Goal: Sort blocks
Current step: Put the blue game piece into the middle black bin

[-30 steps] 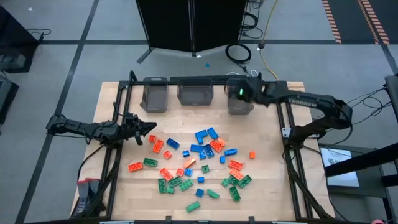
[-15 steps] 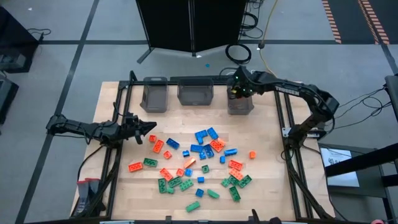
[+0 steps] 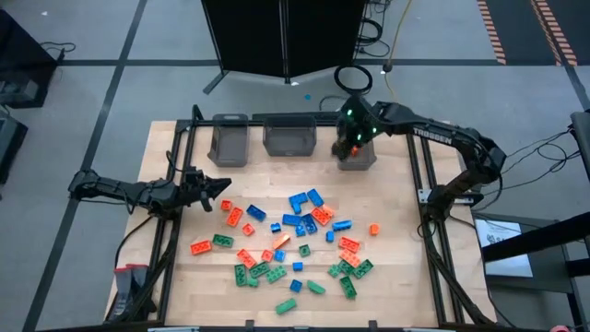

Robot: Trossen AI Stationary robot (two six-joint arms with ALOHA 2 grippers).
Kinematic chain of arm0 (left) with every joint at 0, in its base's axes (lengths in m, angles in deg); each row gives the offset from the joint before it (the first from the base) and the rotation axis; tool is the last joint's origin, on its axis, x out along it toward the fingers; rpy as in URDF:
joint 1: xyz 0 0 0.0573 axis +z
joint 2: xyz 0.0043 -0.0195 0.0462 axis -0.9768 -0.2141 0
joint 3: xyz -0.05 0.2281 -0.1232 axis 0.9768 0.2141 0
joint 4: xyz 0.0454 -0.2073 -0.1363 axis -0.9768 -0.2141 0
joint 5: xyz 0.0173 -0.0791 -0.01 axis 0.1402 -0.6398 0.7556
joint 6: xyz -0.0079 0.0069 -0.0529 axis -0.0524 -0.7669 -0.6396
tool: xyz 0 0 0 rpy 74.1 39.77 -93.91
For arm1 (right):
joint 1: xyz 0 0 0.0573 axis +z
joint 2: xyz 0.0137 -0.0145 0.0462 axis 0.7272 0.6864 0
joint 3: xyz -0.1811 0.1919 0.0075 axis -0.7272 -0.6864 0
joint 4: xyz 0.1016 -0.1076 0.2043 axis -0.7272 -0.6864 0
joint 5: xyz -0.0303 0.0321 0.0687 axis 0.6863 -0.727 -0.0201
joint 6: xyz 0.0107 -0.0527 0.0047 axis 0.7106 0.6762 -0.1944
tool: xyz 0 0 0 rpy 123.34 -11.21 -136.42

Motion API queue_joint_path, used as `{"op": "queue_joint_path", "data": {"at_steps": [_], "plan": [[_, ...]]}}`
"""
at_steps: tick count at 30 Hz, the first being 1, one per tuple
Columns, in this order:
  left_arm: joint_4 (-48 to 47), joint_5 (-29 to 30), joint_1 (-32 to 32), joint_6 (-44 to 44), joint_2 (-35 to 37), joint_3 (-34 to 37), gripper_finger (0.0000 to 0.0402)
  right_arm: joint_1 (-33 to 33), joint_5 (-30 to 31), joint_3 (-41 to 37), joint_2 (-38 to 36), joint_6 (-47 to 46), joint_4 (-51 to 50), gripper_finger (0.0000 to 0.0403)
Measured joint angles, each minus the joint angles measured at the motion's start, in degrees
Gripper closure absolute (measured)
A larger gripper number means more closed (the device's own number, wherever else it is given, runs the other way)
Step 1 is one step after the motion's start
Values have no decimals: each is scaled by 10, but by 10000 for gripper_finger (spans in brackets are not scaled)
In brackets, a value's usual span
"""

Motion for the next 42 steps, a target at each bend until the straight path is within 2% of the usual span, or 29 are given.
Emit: {"op": "queue_joint_path", "data": {"at_steps": [2, 4, 8, 11, 17, 32, 42], "plan": [[0, 0, 0, 7, 0, 0, 368, 58, -18, 7, 0, 38, -18, 111], [0, 0, 0, 15, 0, 0, 368, 121, -10, 2, 0, 67, -33, 116], [0, 0, 0, 15, 0, 0, 368, 231, 64, -33, 2, 78, -31, 121], [0, 0, 0, 16, 0, 0, 368, 267, 91, -56, 3, 46, -27, 122], [0, 0, 0, 47, 0, 0, 368, 300, 104, -100, 5, 24, -1, 122], [0, -2, 0, 46, 0, 0, 368, 347, 114, -180, 10, 22, 76, 122], [0, -2, 0, 45, 0, 0, 368, 350, 106, -196, 78, 33, 108, 122]]}}
